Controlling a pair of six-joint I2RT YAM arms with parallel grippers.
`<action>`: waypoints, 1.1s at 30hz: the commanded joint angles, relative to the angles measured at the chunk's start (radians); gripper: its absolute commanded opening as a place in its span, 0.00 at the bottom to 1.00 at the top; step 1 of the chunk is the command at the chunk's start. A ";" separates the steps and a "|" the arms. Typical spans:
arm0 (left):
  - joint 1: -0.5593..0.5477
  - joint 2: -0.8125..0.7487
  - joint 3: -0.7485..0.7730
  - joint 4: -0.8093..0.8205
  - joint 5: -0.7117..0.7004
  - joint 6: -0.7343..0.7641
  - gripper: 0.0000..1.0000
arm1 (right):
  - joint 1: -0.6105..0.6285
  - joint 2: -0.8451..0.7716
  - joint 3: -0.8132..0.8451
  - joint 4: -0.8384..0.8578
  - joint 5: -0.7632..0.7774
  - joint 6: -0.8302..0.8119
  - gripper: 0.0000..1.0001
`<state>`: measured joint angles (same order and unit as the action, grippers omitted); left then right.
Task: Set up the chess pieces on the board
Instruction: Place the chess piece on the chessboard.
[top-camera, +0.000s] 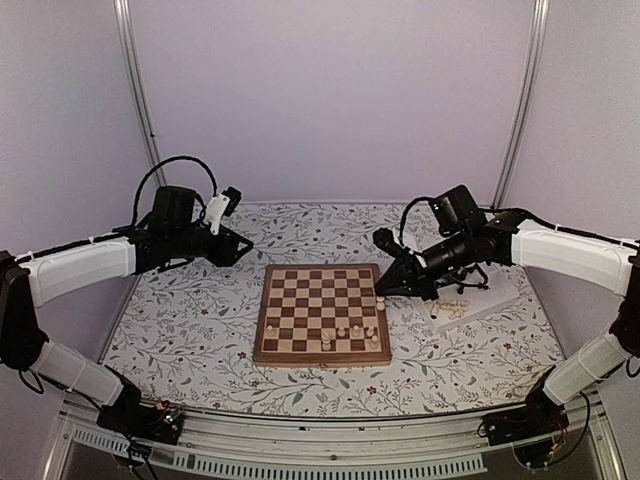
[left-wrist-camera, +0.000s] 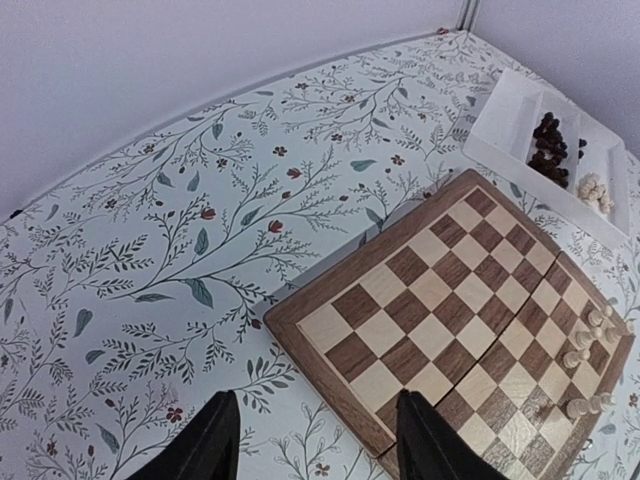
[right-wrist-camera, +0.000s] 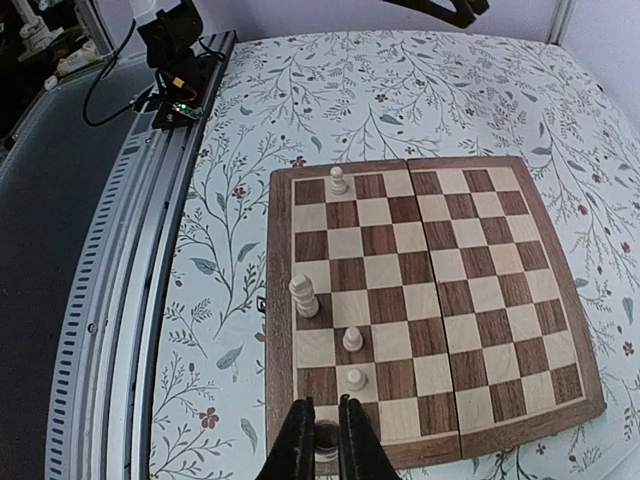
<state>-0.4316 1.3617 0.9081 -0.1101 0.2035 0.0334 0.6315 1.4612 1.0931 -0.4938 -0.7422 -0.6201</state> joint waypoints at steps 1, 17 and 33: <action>0.010 0.013 0.021 0.006 -0.013 0.001 0.55 | 0.067 0.059 -0.013 0.134 -0.035 -0.027 0.08; 0.019 0.023 0.029 -0.003 -0.004 0.006 0.55 | 0.202 0.253 -0.035 0.286 -0.014 -0.053 0.08; 0.019 0.016 0.028 -0.003 -0.004 0.006 0.55 | 0.202 0.281 -0.091 0.317 0.013 -0.076 0.09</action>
<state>-0.4248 1.3914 0.9138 -0.1116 0.1951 0.0338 0.8268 1.7245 1.0157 -0.2062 -0.7391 -0.6792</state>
